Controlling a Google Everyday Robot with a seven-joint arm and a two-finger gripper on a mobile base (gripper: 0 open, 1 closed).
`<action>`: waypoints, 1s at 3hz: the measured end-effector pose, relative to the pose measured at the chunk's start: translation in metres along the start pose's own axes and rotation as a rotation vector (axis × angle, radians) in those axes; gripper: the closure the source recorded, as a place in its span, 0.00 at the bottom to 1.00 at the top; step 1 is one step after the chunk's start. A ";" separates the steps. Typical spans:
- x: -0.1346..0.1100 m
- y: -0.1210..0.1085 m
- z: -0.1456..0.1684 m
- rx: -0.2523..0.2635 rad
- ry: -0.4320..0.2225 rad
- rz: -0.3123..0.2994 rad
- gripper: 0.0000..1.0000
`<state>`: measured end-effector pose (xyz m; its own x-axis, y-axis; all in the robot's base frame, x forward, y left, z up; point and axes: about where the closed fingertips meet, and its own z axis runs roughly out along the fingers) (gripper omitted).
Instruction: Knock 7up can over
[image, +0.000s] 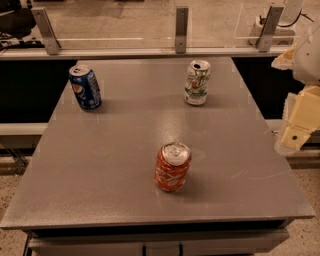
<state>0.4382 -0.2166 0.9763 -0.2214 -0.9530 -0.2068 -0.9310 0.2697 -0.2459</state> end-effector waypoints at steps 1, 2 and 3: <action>0.000 0.000 0.000 0.000 0.000 0.000 0.00; -0.008 -0.024 -0.003 0.026 -0.083 -0.014 0.00; -0.027 -0.073 0.009 0.087 -0.284 -0.050 0.00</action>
Offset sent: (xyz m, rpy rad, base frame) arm 0.0662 -0.0011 0.0278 0.1952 -0.1228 0.0829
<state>0.5146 -0.2091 0.9912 -0.0744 -0.8921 -0.4458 -0.9077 0.2457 -0.3403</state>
